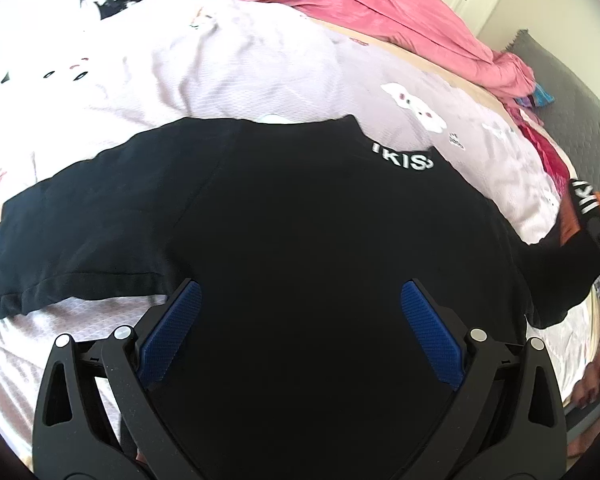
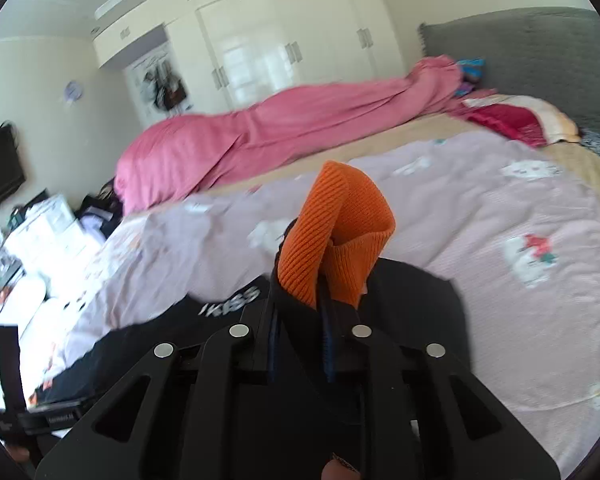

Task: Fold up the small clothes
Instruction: 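Lift the cuff with the right tool and carry it across the shirt body, then close the left tool on the orange cuff while the right tool opens and releases it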

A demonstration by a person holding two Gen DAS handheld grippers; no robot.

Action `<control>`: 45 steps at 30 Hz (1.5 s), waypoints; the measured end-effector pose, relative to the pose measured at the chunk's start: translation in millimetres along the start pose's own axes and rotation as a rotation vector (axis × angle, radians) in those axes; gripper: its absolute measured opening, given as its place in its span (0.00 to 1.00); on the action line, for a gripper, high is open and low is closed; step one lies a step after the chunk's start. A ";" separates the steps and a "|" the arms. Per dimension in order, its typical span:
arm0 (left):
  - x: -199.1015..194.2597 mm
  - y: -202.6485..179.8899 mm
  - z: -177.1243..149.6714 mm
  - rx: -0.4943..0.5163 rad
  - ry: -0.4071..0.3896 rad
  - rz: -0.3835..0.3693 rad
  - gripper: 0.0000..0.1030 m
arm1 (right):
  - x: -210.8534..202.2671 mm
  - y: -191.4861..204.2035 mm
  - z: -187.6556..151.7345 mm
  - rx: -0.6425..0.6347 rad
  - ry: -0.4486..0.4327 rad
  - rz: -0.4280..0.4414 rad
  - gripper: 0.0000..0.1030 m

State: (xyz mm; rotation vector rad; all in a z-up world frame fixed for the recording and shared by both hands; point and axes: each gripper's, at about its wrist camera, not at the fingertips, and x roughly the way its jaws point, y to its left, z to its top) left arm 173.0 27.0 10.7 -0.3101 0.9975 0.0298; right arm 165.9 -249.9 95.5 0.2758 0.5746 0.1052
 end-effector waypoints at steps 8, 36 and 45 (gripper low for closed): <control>-1.8 17.5 0.2 -0.037 0.005 -0.006 0.91 | 35.9 46.3 -24.3 -0.068 0.102 0.056 0.18; 50.0 -47.1 -9.8 -0.088 0.156 -0.343 0.77 | -9.2 -19.3 -45.3 0.043 0.141 -0.048 0.55; 77.7 -59.1 -11.9 -0.096 0.189 -0.330 0.15 | -16.0 -40.8 -50.7 0.081 0.161 -0.079 0.56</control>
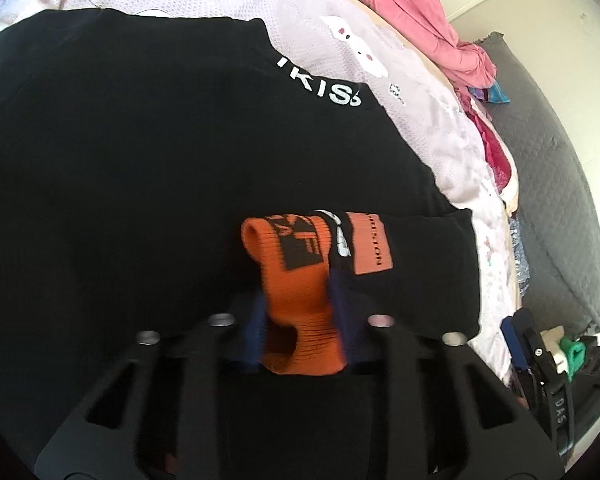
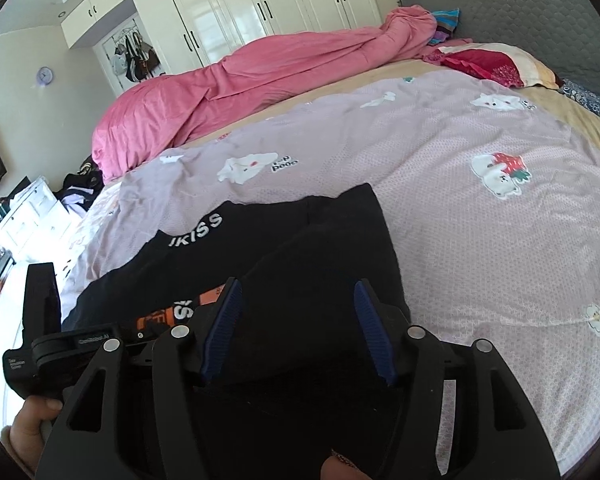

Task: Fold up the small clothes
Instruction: 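Close the left tool on the orange cuff while the right tool opens and releases it, then lay the cuff flat on the shirt body with the left tool and open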

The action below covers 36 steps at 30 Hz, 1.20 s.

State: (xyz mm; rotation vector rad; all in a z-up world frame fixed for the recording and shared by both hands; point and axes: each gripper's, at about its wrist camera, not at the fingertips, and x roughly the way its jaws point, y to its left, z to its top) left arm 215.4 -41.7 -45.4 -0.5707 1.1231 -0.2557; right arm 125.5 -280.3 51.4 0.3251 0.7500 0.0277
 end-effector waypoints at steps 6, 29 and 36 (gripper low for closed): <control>-25.7 -16.6 2.7 0.100 -0.073 -0.022 0.07 | -0.6 -2.5 -2.7 -0.002 0.007 -0.003 0.56; -115.5 30.2 19.1 0.096 -0.314 0.133 0.09 | 5.5 12.9 -3.9 -0.037 0.020 -0.008 0.56; -122.2 41.7 16.5 0.086 -0.329 0.168 0.09 | 8.4 19.2 -5.2 -0.057 0.016 -0.021 0.56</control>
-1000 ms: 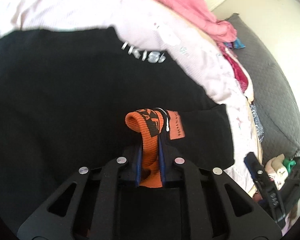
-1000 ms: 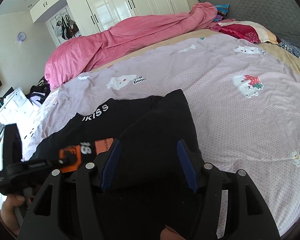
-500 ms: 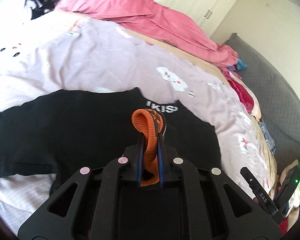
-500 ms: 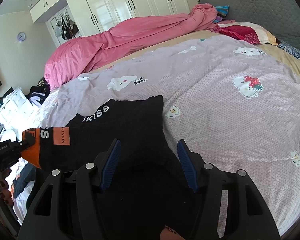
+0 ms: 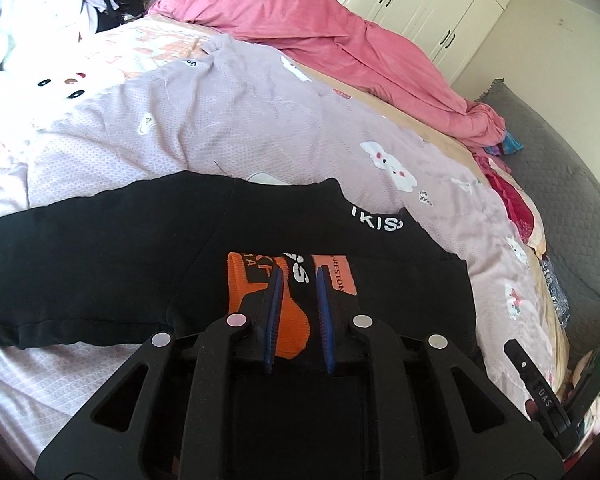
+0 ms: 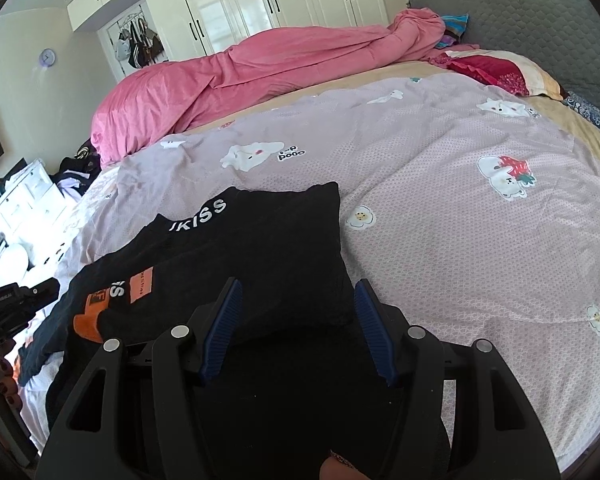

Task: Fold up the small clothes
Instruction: 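Lay the cuff flat on the shirt body with the left tool and open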

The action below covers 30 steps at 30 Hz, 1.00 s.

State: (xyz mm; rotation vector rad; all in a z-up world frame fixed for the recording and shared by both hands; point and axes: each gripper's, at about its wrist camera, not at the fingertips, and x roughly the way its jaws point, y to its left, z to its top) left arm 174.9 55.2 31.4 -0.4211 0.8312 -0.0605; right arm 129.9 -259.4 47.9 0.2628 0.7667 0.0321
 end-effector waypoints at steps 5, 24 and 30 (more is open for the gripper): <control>14.7 -7.9 -7.6 0.031 0.053 -0.003 0.09 | 6.6 8.3 3.0 -0.024 0.010 -0.002 0.56; 54.6 9.9 -37.6 0.076 0.182 0.042 0.16 | 70.9 34.7 6.7 -0.108 0.188 -0.004 0.56; 53.9 9.8 -38.2 0.087 0.180 0.041 0.16 | 89.8 18.3 -9.1 -0.115 0.266 -0.060 0.55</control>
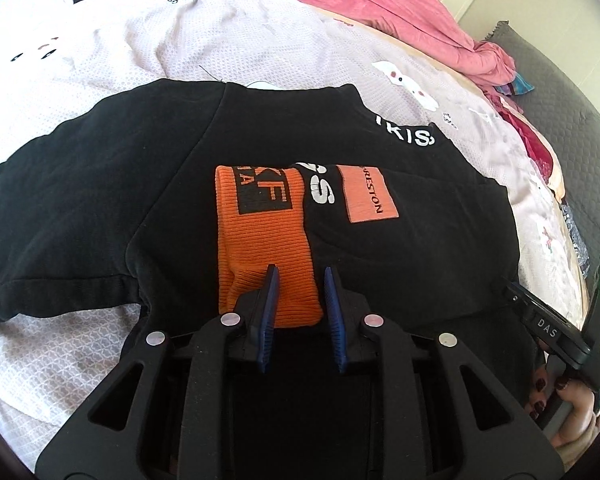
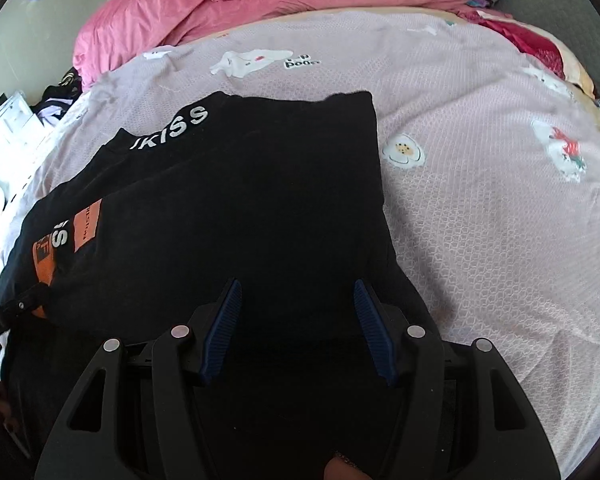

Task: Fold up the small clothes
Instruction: 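Lay the cuff flat on the shirt body with the left tool and open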

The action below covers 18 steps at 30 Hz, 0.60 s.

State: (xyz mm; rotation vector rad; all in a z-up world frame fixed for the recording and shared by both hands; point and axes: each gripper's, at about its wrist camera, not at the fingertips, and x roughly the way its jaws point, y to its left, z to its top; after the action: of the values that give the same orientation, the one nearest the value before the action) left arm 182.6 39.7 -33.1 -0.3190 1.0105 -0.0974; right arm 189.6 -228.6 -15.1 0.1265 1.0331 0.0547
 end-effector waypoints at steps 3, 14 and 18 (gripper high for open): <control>-0.9 -0.6 -0.1 -0.002 0.002 -0.001 0.16 | -4.4 1.3 -2.8 0.000 -0.008 -0.005 0.56; -8.0 -4.3 -2.5 0.012 -0.008 -0.004 0.23 | -37.0 5.8 -11.1 0.019 -0.062 0.063 0.60; -17.9 -7.3 -3.1 0.012 -0.022 -0.013 0.33 | -47.9 8.6 -9.3 0.031 -0.089 0.096 0.84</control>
State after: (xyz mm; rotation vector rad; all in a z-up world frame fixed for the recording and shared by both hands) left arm 170.9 36.1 -17.8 -0.3156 0.9854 -0.1113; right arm 157.3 -224.3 22.3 0.2050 0.9387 0.1189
